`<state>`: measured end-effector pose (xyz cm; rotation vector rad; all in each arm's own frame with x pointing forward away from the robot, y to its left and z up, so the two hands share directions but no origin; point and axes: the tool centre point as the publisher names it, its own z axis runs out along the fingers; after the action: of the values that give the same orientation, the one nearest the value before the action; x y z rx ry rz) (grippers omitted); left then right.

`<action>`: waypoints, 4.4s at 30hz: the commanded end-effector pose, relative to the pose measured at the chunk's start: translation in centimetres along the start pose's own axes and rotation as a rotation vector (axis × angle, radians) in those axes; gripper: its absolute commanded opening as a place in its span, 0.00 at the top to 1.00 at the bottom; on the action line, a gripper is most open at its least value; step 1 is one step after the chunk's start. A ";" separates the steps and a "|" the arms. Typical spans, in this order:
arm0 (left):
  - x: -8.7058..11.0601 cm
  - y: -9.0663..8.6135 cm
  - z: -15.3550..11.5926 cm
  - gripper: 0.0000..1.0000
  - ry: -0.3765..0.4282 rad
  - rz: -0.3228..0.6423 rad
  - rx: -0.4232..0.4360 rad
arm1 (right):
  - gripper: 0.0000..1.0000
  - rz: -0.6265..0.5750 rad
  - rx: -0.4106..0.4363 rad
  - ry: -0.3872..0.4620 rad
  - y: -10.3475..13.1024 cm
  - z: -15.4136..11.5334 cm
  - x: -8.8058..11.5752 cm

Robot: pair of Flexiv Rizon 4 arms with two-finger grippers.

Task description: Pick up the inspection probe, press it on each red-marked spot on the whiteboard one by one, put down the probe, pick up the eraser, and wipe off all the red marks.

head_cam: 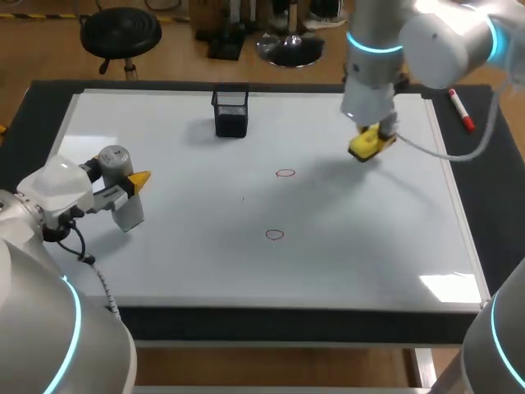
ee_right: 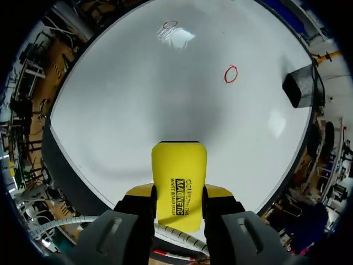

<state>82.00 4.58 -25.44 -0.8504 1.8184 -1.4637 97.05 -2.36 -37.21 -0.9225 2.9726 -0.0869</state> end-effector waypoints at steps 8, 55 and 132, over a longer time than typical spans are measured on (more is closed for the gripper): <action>0.1 -0.1 0.1 1.00 -0.005 0.000 0.003 | 1.00 0.118 -0.008 0.005 -3.4 0.3 4.5; 4.1 -4.8 9.5 1.00 0.404 0.128 0.056 | 1.00 0.142 -0.013 -0.002 -4.0 0.7 5.3; 18.0 -3.2 29.3 1.00 0.975 0.082 0.129 | 1.00 0.142 -0.013 -0.002 -4.0 0.7 5.3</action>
<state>95.37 -26.84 -28.60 0.0695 2.3227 -2.1081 94.90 -8.64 -37.71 -0.7067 3.0286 -0.0588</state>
